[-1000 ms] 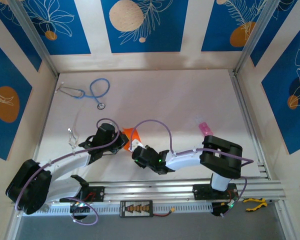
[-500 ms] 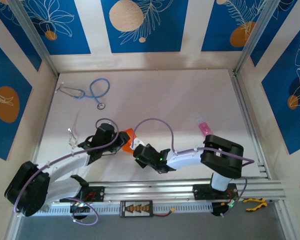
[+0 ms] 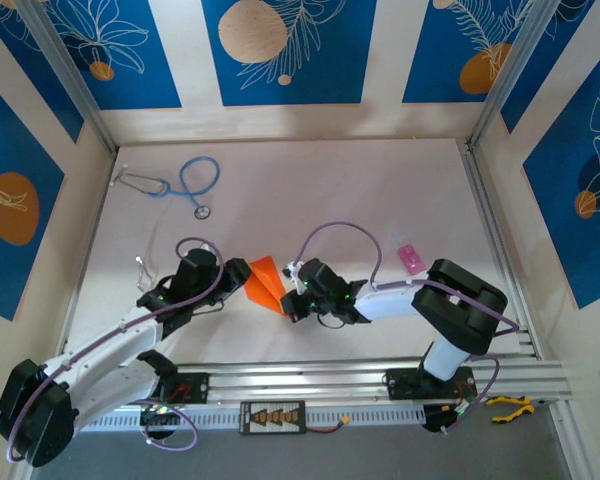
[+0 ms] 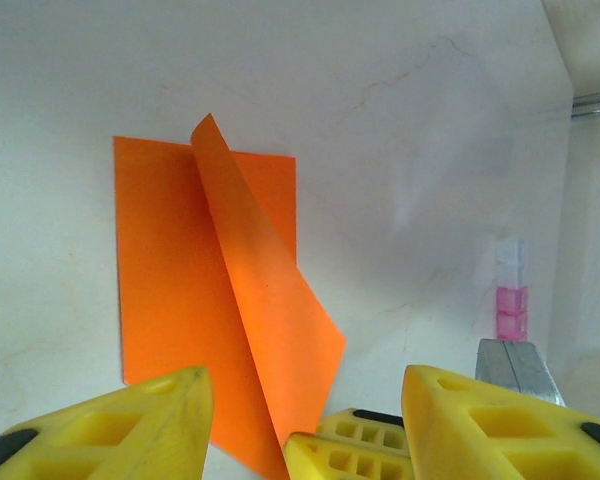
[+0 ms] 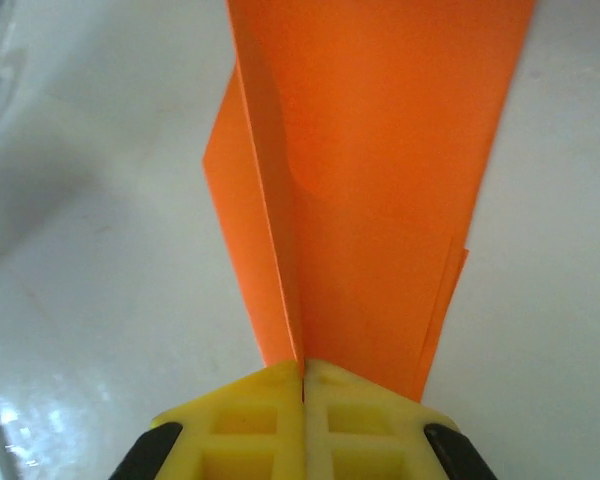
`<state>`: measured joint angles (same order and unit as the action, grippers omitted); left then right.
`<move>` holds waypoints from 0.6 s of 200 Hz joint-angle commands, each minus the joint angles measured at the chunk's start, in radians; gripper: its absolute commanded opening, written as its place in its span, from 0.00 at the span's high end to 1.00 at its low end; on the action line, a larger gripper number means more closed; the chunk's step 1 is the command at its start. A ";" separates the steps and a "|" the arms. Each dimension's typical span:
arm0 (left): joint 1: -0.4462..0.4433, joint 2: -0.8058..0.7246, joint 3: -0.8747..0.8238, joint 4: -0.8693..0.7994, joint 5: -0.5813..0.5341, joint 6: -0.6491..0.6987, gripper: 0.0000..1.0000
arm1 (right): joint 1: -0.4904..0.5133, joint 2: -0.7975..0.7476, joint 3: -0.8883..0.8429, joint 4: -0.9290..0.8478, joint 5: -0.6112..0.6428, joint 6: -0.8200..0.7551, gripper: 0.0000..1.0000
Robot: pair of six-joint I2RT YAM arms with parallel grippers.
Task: Fold a paper plane with a square sheet of paper (pick it up from the middle)
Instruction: Fourth fold the wing at the center of the table.
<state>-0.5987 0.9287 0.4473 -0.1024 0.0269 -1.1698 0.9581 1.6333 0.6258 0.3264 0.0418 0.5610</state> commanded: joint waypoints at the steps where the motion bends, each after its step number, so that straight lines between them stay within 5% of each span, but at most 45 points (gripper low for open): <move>1: 0.001 0.012 -0.015 -0.004 -0.002 0.002 0.48 | -0.027 0.017 -0.007 0.049 -0.156 0.093 0.98; 120: 0.002 0.207 0.014 0.178 0.147 0.036 0.74 | -0.139 0.090 -0.045 0.162 -0.348 0.305 0.99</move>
<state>-0.5987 1.1011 0.4461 0.0185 0.1219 -1.1679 0.8303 1.6955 0.5938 0.4507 -0.2420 0.8074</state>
